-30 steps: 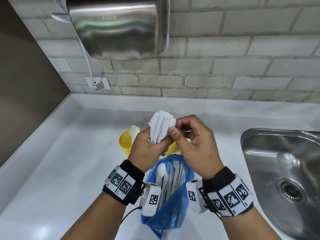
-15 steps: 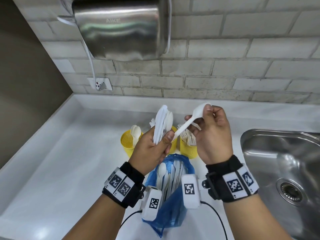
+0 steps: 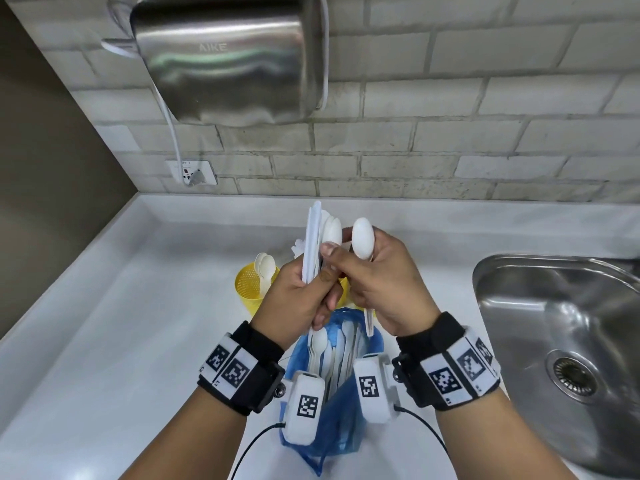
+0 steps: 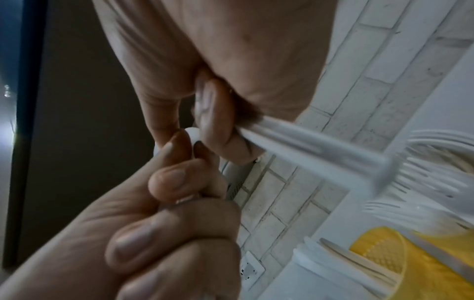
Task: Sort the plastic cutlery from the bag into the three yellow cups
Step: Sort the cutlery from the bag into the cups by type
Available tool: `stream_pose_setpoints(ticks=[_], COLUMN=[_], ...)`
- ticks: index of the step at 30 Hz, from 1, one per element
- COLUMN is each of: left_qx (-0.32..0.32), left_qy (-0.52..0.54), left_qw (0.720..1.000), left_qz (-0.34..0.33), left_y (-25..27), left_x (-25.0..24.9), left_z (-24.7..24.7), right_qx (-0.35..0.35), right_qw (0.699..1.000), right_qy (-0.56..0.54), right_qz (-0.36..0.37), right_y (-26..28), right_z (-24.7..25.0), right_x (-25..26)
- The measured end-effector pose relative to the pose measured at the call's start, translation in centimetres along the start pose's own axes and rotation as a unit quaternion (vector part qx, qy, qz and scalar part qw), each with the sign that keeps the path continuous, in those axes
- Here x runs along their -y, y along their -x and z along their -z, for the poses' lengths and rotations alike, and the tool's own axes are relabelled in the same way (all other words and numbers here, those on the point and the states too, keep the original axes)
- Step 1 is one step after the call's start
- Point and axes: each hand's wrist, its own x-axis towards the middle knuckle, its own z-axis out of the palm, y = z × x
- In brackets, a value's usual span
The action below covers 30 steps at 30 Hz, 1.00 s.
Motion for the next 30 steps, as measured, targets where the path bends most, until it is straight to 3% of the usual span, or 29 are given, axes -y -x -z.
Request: stream_pose_setpoints(ticks=[5,9,19,22,25,30], left_qx=[0.010,-0.001,-0.015,-0.028,-0.036,-0.037], left_qy=[-0.021,-0.070,-0.081,-0.073,-0.061,-0.058], left_qw=[1.000,0.997,0.996,0.997,0.997,0.997], left_qz=[-0.009,-0.023,-0.025,-0.017,-0.012,-0.018], left_y=[-0.1,0.0,-0.2,-0.2,-0.3,-0.7], left_x=[-0.4,-0.5,-0.3,-0.3,-0.3,-0.2], left_z=[-0.2,-0.4,-0.6,-0.6,-0.6,-0.7], right_qx=[-0.034,-0.103,-0.008,-0.057,-0.118,-0.122], right_qw=[0.998,0.994,1.000,0.989,0.988,0.989], right_qy=[0.042,-0.015,-0.015,-0.114,-0.044,-0.041], right_qz=[0.021,0.023,-0.025,-0.076,-0.085,-0.077], right_y=[-0.5,-0.6,-0.8,-1.1,-1.6,-1.4], right_z=[-0.5,-0.4,-0.3,0.5,1.3,0.7], right_x=[-0.7,-0.5,-1.5,-2.0,-2.8,-2.8])
